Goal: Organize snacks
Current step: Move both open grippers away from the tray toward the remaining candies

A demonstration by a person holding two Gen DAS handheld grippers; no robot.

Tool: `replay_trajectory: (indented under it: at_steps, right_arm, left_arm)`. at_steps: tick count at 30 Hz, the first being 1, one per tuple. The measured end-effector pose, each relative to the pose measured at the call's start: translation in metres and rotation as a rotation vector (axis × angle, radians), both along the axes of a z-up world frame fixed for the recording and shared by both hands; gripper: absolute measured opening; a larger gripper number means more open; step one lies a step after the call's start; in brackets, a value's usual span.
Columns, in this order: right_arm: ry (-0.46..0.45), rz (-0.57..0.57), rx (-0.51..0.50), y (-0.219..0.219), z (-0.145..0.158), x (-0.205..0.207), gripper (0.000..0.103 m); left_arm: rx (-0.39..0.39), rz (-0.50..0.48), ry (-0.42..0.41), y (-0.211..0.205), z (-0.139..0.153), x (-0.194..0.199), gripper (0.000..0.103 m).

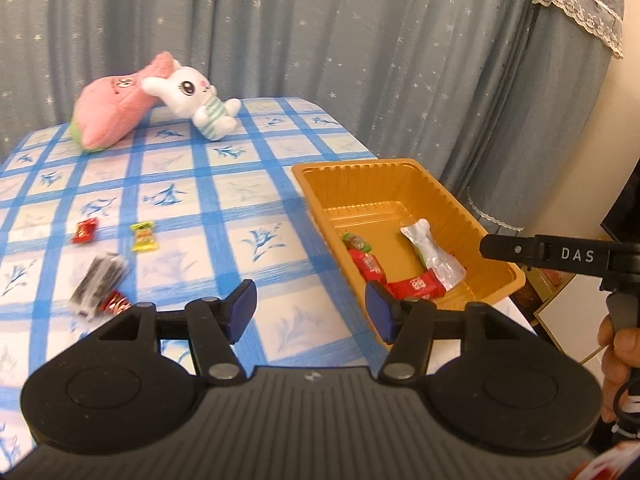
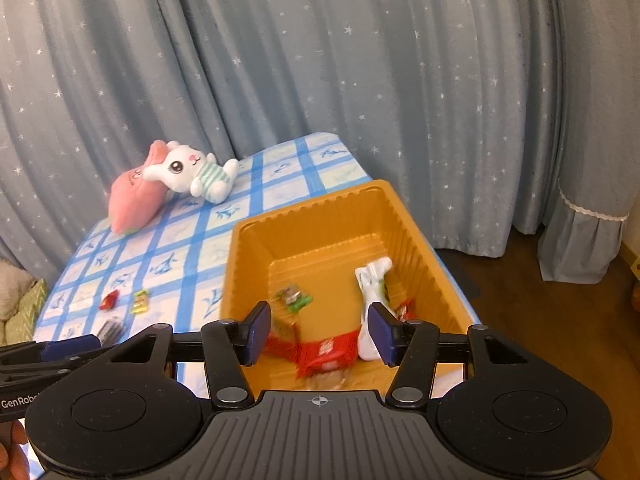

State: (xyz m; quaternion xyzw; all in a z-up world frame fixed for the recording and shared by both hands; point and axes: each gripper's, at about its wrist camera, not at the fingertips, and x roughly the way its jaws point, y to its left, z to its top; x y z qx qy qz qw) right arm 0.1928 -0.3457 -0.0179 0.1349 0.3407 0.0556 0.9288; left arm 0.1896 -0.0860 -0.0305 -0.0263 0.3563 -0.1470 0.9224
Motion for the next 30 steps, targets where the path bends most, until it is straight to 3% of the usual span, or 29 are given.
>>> replay_trajectory:
  at_steps: [7,16,30]
  right_arm:
    - [-0.015,0.031,0.004,0.024,0.015,-0.039,0.055]
    - [-0.037,0.098,-0.016,0.069,0.017,-0.080,0.058]
    - [-0.032,0.191,-0.013,0.115,0.015,-0.090,0.061]
  left_arm:
    - [-0.011,0.047,-0.039,0.021,0.015,-0.042,0.067]
    - [-0.004,0.130,-0.055,0.055,0.025,-0.082,0.072]
    - [0.011,0.260,-0.042,0.108,0.023,-0.108,0.074]
